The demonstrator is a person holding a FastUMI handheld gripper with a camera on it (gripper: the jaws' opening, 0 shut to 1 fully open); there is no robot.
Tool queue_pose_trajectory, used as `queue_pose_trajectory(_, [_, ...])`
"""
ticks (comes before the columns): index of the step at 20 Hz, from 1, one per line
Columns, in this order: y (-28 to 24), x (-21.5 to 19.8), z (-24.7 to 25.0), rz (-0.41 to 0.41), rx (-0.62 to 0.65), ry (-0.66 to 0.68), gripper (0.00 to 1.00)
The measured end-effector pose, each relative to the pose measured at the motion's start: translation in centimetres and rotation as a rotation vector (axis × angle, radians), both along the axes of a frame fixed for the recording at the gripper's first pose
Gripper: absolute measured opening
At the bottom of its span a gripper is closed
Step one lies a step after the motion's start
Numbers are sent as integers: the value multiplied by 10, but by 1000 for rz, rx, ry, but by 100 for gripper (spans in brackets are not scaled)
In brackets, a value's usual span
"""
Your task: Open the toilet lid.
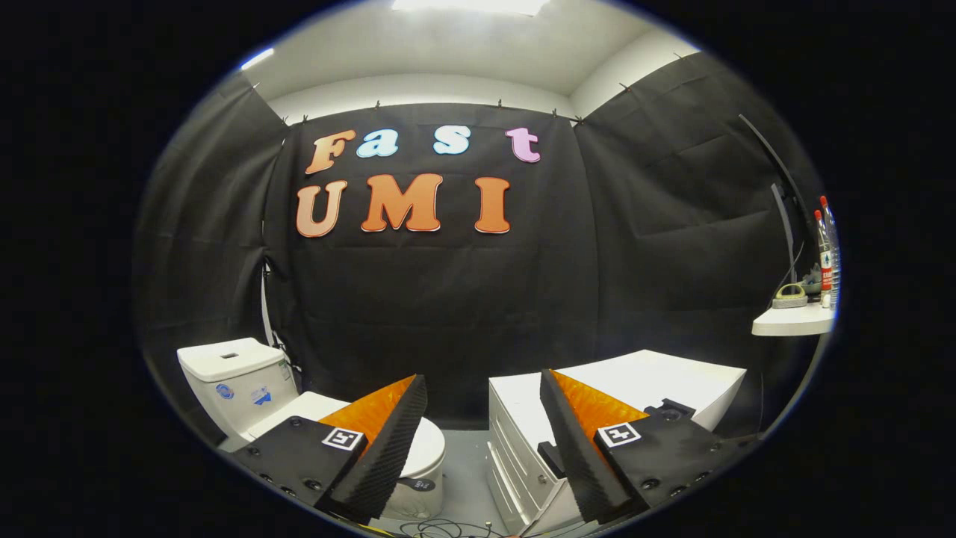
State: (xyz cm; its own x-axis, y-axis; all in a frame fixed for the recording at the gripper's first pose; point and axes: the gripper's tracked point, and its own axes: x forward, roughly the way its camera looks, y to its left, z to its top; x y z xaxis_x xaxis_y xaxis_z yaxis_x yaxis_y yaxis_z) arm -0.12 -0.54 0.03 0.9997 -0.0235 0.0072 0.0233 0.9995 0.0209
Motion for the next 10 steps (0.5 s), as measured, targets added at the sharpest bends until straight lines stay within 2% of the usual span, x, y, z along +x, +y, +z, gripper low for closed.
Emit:
queue_pose_trajectory(6, [17,3,19,19,21,-44,98])
queue_pose_trajectory(10, [58,20,34,59,115,-89,98])
